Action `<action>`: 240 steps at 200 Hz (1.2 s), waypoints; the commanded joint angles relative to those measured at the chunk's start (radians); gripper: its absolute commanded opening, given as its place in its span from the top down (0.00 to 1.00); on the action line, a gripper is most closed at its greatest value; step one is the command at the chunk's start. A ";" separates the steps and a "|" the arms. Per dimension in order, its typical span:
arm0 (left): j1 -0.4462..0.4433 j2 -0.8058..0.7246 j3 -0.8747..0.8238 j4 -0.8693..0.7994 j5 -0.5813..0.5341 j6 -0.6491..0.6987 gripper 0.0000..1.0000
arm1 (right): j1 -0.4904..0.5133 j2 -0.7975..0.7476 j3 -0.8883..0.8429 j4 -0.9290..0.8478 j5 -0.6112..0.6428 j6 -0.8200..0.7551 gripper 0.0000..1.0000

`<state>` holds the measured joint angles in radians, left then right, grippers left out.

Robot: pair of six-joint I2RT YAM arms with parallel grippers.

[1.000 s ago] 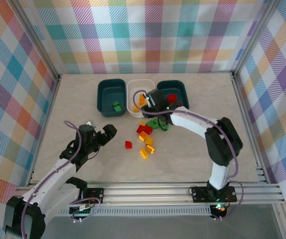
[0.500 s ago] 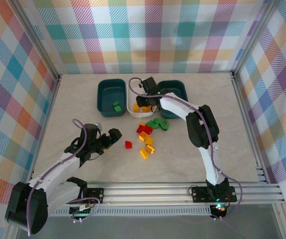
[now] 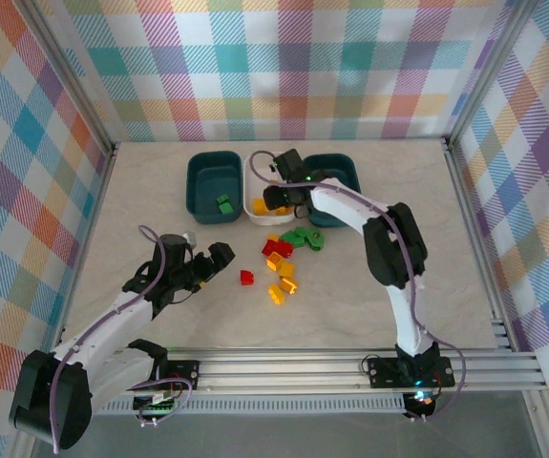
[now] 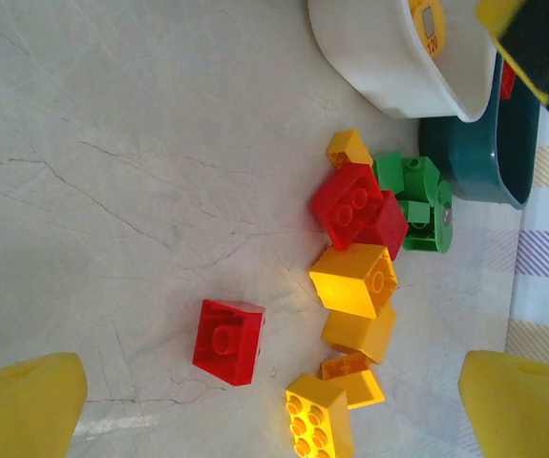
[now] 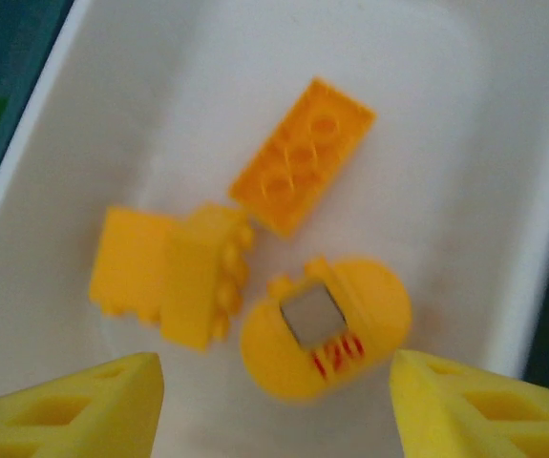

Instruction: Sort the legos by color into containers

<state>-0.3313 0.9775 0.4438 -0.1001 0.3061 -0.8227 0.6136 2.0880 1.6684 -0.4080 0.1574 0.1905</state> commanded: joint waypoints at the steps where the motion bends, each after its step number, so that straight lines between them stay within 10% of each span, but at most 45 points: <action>1: 0.003 0.016 0.020 0.032 0.028 0.004 0.00 | 0.003 -0.226 -0.198 0.088 0.040 0.036 0.38; 40: -0.003 0.010 0.034 0.023 -0.019 0.032 0.00 | 0.000 -0.428 -0.521 0.100 0.071 0.055 0.41; 91: 0.023 -0.152 0.109 -0.296 -0.446 -0.033 0.00 | -0.021 -0.455 -0.639 0.079 0.091 0.036 0.41; 240: 0.031 -0.101 0.075 -0.273 -0.328 -0.051 0.00 | -0.049 -0.288 -0.548 0.070 -0.017 -0.012 0.41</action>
<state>-0.3092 0.8864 0.5262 -0.3672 -0.0345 -0.8722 0.5694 1.8069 1.1294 -0.3378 0.1791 0.1932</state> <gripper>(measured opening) 0.997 0.596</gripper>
